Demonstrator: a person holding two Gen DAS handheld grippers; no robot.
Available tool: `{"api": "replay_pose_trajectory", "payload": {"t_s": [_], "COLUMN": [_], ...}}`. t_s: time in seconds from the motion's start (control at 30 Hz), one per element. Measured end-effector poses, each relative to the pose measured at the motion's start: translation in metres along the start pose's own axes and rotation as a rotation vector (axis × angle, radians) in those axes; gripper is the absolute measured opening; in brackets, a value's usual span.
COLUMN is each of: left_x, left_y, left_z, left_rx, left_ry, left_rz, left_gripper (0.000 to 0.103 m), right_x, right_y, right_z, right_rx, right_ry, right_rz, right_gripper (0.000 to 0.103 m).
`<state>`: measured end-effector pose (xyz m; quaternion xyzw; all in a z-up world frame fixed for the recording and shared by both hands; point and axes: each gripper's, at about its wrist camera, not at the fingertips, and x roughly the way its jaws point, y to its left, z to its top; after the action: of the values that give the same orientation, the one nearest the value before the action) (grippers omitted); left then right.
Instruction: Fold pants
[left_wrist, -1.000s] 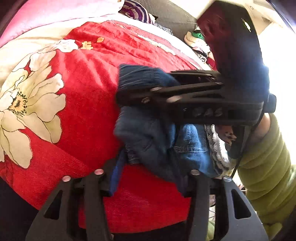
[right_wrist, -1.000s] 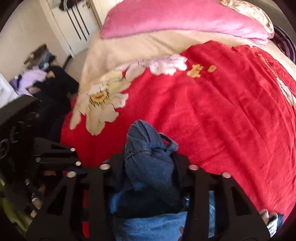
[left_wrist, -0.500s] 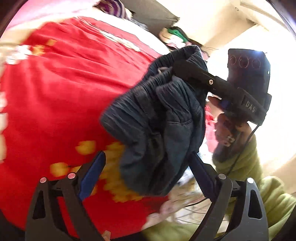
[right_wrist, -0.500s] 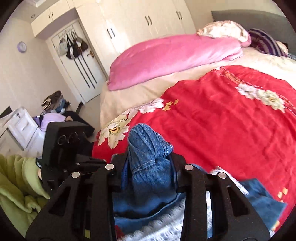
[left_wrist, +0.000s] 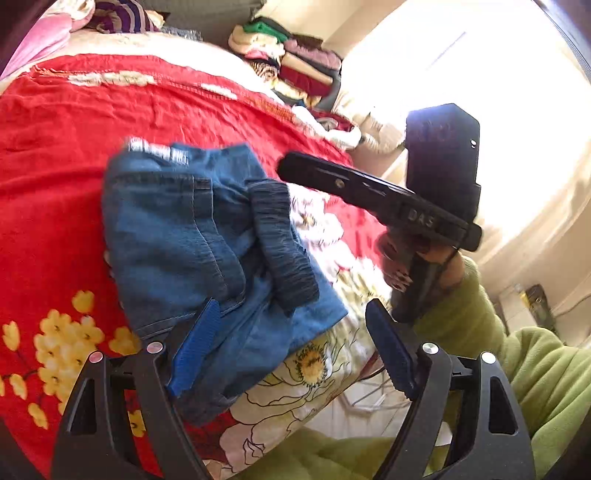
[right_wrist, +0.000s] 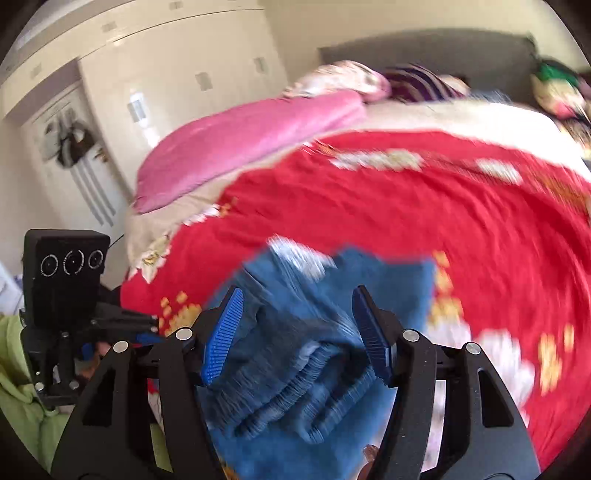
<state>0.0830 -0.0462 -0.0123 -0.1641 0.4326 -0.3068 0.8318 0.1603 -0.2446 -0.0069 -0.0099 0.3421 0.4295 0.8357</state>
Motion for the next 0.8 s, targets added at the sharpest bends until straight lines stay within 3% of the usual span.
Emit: {"api": "replay_pose_trajectory", "payload": {"t_s": [0.17, 0.33, 0.43, 0.53, 0.57, 0.63, 0.67, 0.7, 0.73, 0.8], "left_x": [0.020, 0.023, -0.007, -0.030, -0.033, -0.030, -0.025, -0.020, -0.018, -0.009], "left_y": [0.009, 0.005, -0.002, -0.004, -0.002, 0.004, 0.009, 0.012, 0.012, 0.008], "left_z": [-0.004, -0.006, -0.002, -0.002, 0.000, 0.003, 0.004, 0.003, 0.000, -0.005], "left_rx": [-0.003, 0.052, 0.083, 0.116, 0.118, 0.105, 0.092, 0.087, 0.086, 0.107], "left_ry": [0.047, 0.055, -0.002, -0.050, -0.060, -0.061, -0.050, -0.036, -0.027, 0.008], "left_rz": [0.097, 0.133, 0.151, 0.233, 0.265, 0.293, 0.297, 0.301, 0.305, 0.301], "left_gripper": [0.079, 0.079, 0.079, 0.077, 0.074, 0.044, 0.035, 0.021, 0.014, 0.013], "right_x": [0.007, 0.033, 0.025, 0.004, -0.001, 0.001, 0.008, 0.018, 0.030, 0.050], "right_y": [-0.005, -0.010, -0.005, 0.002, 0.006, 0.009, 0.012, 0.015, 0.016, 0.016], "right_z": [-0.021, -0.034, -0.034, -0.018, -0.007, 0.010, 0.020, 0.028, 0.035, 0.044], "right_rx": [0.045, -0.011, -0.033, -0.079, -0.103, -0.126, -0.149, -0.178, -0.203, -0.226], "right_ry": [0.028, 0.161, 0.154, 0.093, 0.067, 0.060, 0.077, 0.106, 0.138, 0.188], "right_rz": [0.007, -0.161, -0.170, -0.165, -0.163, -0.147, -0.134, -0.120, -0.111, -0.088], "right_gripper": [0.054, 0.048, 0.051, 0.056, 0.056, 0.055, 0.052, 0.037, 0.029, 0.028]}}
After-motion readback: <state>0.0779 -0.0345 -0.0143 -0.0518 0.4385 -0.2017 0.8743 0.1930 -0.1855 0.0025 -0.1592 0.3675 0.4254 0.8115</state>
